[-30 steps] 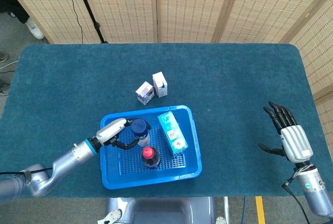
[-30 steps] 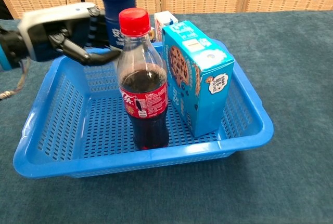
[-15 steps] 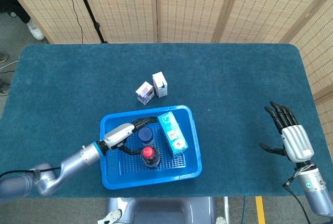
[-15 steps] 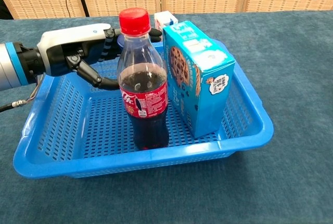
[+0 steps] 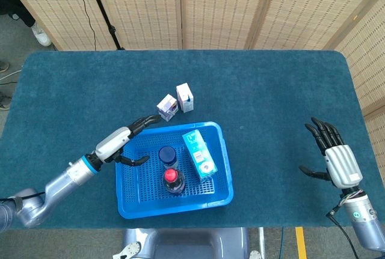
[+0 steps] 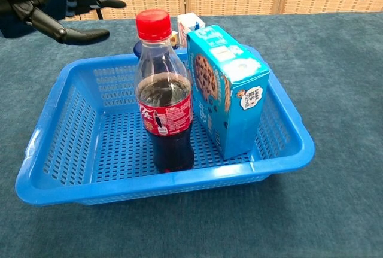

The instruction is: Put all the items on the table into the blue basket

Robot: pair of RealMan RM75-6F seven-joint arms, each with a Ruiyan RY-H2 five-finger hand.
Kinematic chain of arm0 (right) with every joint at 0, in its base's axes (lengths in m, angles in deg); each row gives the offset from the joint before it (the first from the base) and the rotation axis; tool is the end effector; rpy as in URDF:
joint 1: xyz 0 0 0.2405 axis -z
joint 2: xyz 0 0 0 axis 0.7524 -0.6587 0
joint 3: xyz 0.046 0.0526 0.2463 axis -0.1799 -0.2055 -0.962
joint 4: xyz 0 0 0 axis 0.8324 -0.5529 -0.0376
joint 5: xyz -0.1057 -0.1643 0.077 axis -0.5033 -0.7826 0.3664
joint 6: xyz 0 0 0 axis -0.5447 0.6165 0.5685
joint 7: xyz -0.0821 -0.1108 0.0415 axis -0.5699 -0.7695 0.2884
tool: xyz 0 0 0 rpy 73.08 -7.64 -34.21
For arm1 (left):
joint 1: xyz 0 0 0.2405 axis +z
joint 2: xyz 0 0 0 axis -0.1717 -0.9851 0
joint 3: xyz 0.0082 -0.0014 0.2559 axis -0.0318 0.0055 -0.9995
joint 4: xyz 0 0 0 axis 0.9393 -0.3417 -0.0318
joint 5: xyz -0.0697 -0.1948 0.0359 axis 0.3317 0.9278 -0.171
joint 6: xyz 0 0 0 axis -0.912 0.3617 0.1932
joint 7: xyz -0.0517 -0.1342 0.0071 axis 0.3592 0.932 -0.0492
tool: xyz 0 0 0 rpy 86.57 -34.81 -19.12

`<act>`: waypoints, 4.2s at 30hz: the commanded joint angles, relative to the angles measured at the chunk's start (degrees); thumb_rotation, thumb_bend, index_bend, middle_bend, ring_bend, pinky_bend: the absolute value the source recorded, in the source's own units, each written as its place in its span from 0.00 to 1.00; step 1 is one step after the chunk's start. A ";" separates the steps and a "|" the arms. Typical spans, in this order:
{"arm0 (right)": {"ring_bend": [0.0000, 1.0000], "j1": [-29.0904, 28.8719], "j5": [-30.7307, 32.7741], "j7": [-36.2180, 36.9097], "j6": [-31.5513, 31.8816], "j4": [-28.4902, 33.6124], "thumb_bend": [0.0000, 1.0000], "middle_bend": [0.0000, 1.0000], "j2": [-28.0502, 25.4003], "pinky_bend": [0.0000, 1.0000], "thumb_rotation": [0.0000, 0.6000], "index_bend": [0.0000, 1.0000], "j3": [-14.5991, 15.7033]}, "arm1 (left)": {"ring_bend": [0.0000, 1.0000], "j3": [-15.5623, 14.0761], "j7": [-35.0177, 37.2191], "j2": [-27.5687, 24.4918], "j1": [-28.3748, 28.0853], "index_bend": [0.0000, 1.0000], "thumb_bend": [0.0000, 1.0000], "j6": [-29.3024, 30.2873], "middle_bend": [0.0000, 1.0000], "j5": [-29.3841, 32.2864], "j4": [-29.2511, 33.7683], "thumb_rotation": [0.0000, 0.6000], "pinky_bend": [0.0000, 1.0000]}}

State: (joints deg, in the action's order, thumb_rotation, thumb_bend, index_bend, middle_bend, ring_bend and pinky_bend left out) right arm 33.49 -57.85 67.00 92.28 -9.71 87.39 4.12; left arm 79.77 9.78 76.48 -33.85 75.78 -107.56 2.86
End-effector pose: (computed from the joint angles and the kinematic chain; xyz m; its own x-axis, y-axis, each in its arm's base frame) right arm -0.3015 -0.2455 0.1447 0.2166 0.0449 0.9752 -0.9309 -0.2915 0.2202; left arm -0.1455 0.3222 0.0577 -0.1384 0.5871 0.7976 0.7680 -0.4449 0.4607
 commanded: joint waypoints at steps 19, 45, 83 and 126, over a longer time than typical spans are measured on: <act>0.00 -0.24 -0.54 -0.41 -0.26 0.37 0.00 0.00 0.14 0.05 1.00 0.04 0.31 | 0.00 16.07 -37.46 4.47 -7.82 0.00 0.32 -23.80 0.00 46.33 -5.01 1.00 0.00; 0.00 -0.08 0.17 0.87 -0.27 -0.38 0.00 0.00 -0.12 0.05 1.00 0.04 0.04 | 0.00 20.01 -53.54 21.33 -21.15 0.00 0.22 -28.17 0.00 69.62 -19.58 1.00 0.00; 0.00 0.00 0.01 2.80 -0.23 -0.32 0.00 0.00 -0.73 0.05 1.00 0.05 0.12 | 0.44 24.88 -63.99 30.24 -21.65 0.49 0.65 -25.42 0.45 76.23 -29.66 1.00 0.45; 0.00 -0.16 -1.65 1.08 0.36 1.40 0.00 0.00 -0.68 0.05 1.00 0.05 0.92 | 0.42 10.83 -55.69 -0.55 -0.51 0.49 0.65 -19.79 0.45 21.73 12.62 1.00 0.45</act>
State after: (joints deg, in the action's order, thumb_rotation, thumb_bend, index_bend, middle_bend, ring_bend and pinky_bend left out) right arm 33.33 -59.52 68.04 92.63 -8.29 86.74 5.05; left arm 91.66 -43.17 74.12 -34.29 54.85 -86.15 16.28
